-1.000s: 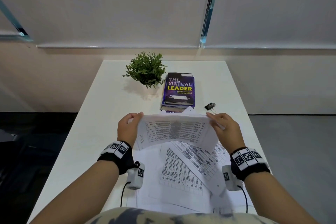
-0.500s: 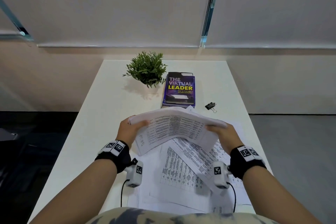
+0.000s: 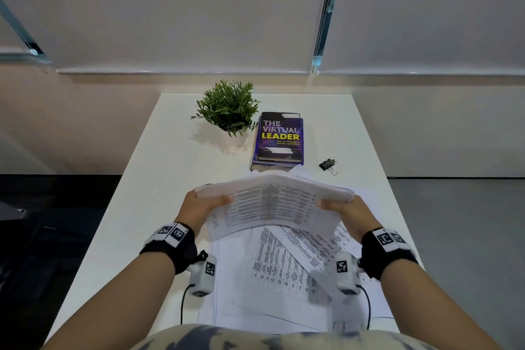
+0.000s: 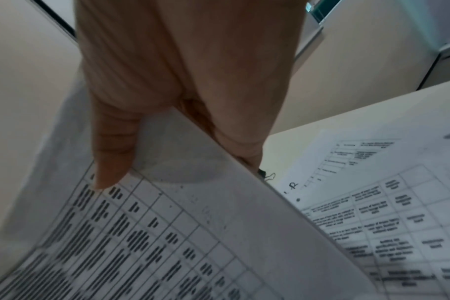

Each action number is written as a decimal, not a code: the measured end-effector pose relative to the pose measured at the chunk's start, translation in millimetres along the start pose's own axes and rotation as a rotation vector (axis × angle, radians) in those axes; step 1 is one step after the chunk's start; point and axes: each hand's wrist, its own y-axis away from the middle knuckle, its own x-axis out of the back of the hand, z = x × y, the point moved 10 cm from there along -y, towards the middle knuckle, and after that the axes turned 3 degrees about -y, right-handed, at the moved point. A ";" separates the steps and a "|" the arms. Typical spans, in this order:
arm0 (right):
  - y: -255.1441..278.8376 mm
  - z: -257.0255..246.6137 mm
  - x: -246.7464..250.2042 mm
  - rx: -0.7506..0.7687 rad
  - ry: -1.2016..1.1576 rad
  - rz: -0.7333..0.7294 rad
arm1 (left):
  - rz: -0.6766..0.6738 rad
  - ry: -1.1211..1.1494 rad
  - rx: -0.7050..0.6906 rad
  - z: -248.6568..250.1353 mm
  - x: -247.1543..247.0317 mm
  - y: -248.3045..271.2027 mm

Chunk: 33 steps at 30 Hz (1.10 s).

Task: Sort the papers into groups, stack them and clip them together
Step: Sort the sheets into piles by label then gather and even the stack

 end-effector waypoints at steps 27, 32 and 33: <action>12.9 -134.3 -112.0 0.373 1.036 -0.137 | -0.121 -0.487 -0.367 137.6 -72.1 27.2; 14.1 -136.9 -101.7 0.219 0.837 -0.151 | -0.107 -0.523 -0.404 162.6 -50.5 28.0; 14.9 -136.1 -93.0 0.193 0.736 -0.143 | -0.094 -0.499 -0.385 161.9 -38.4 26.4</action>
